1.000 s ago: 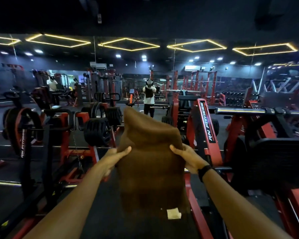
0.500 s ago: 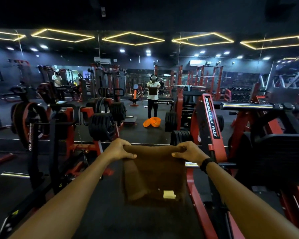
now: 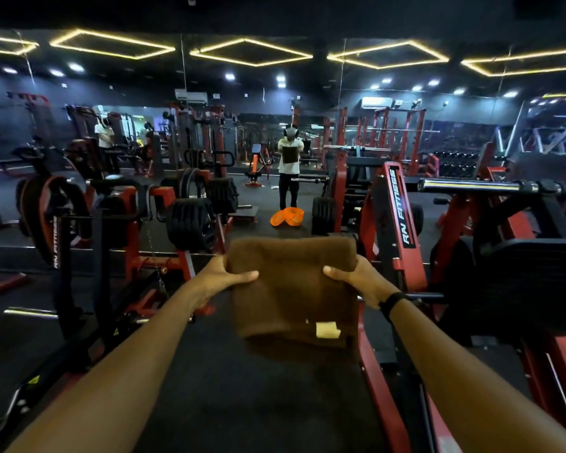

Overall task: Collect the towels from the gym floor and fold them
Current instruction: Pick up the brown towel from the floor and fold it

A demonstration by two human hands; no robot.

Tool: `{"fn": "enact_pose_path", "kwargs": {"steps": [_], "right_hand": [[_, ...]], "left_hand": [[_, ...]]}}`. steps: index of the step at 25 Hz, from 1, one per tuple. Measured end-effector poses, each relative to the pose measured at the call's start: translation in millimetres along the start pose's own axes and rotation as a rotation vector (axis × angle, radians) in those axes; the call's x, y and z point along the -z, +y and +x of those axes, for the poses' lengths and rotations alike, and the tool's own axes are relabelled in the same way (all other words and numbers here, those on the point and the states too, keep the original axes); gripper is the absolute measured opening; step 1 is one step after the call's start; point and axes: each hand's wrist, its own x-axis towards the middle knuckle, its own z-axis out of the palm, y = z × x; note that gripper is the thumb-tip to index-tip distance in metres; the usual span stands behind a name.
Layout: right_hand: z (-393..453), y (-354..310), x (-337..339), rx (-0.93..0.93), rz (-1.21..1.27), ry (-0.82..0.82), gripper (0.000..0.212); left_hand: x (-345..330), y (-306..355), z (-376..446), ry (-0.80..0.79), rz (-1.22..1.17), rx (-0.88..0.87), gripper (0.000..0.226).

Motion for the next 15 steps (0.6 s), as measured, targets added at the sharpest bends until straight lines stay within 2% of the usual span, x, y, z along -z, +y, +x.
{"fn": "enact_pose_path", "kwargs": {"steps": [2, 5, 6, 9, 12, 15], "right_hand": [[-1.8, 8.7, -3.8, -0.041, -0.035, 0.003, 0.032], [0.5, 12.7, -7.9, -0.029, -0.009, 0.059, 0.035], [1.9, 15.5, -8.8, -0.035, -0.004, 0.057, 0.034], [3.0, 30.0, -12.8, -0.048, -0.021, 0.029, 0.038], [3.0, 63.5, -17.4, -0.086, -0.102, -0.011, 0.04], [4.2, 102.1, -20.8, -0.143, -0.132, 0.039, 0.048]], "left_hand": [[-3.3, -13.7, -3.9, -0.026, 0.001, 0.027, 0.079], [-10.2, -15.5, -0.6, 0.053, -0.132, 0.047, 0.041], [-10.6, -17.5, 1.9, 0.068, -0.121, 0.056, 0.036], [-8.2, -36.0, 8.0, 0.094, -0.067, 0.097, 0.048], [-11.5, -75.7, 8.3, 0.065, -0.136, 0.215, 0.049], [-20.7, -112.5, 7.6, 0.043, -0.117, 0.319, 0.06]]}}
